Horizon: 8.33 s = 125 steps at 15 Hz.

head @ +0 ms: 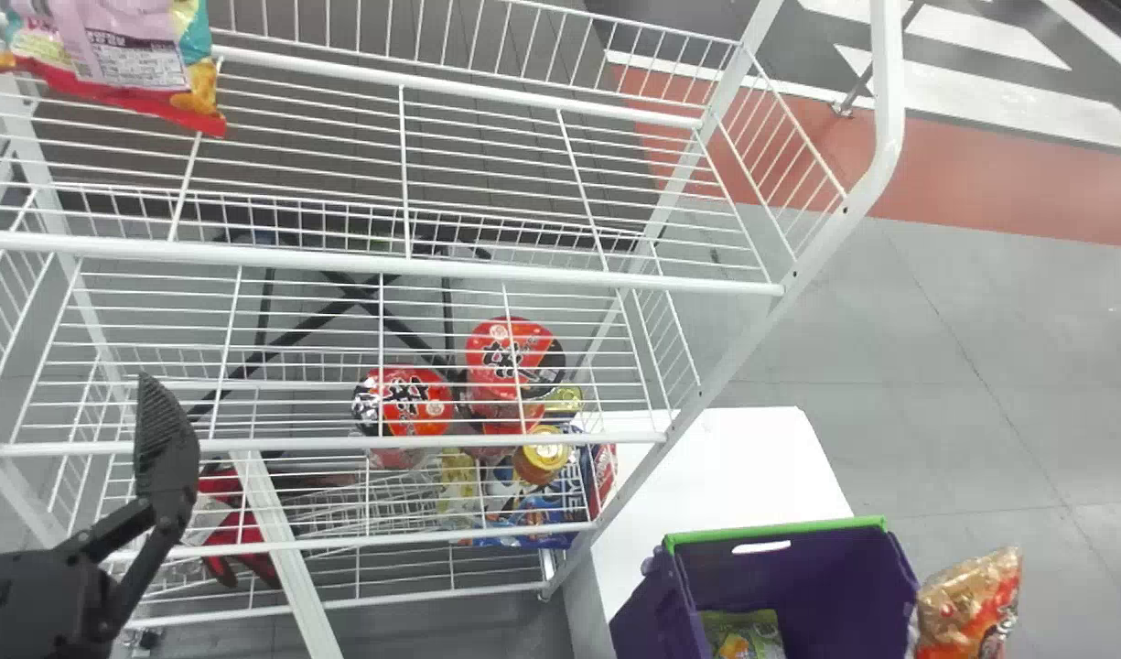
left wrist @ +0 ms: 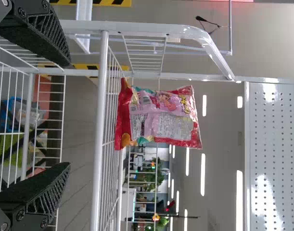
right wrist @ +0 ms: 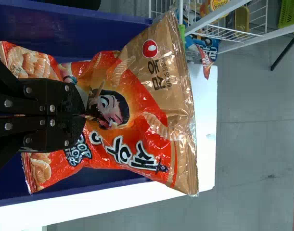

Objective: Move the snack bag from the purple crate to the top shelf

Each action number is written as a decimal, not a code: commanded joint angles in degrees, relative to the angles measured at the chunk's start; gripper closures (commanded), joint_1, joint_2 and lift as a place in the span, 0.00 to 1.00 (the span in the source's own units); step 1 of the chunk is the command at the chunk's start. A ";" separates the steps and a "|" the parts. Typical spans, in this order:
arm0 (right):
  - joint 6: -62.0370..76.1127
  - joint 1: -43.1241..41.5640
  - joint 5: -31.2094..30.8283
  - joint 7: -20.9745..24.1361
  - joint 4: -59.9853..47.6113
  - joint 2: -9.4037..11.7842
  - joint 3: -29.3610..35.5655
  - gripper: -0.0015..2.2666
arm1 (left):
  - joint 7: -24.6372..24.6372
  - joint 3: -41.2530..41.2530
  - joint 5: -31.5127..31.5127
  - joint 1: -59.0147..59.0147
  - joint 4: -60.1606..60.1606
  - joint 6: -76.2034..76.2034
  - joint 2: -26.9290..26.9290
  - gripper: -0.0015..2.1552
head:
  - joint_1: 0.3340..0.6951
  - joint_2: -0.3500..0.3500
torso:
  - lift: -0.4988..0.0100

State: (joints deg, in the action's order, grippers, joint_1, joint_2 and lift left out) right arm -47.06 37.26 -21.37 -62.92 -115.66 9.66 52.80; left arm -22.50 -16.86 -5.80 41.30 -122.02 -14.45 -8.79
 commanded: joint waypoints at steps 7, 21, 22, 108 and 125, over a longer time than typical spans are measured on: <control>-0.89 -0.60 -0.69 -0.28 -0.44 -0.17 0.11 0.73 | 0.09 0.25 0.35 -0.52 0.11 0.00 0.00 0.03 | 1.00 0.00 | 0.68; -2.12 -0.60 -0.69 -0.98 -2.73 -0.61 1.17 0.73 | 0.00 -0.45 0.09 -0.08 -0.33 0.00 -0.09 0.03 | 1.00 0.00 | 0.78; -2.12 -0.60 -0.69 -0.89 -2.73 -0.61 1.26 0.73 | 0.09 -0.45 0.09 -0.08 -0.33 0.00 -0.09 0.03 | 1.00 0.00 | 0.79; 4.03 -30.49 11.97 57.56 -10.28 -9.72 -72.31 0.73 | 0.88 -2.65 -0.35 -1.40 1.78 0.53 -2.64 0.03 | 1.00 0.62 | 0.98; 47.27 -35.85 32.53 70.04 20.74 -9.72 -72.66 0.75 | 1.23 -0.19 2.11 -2.80 4.60 -0.18 -2.81 0.03 | 1.00 0.68 | 0.98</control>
State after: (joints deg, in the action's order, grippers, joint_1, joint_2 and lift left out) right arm -2.22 2.42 10.03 6.61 -97.69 0.00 -19.23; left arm -21.21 -17.28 -3.99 38.72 -117.80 -14.59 -11.61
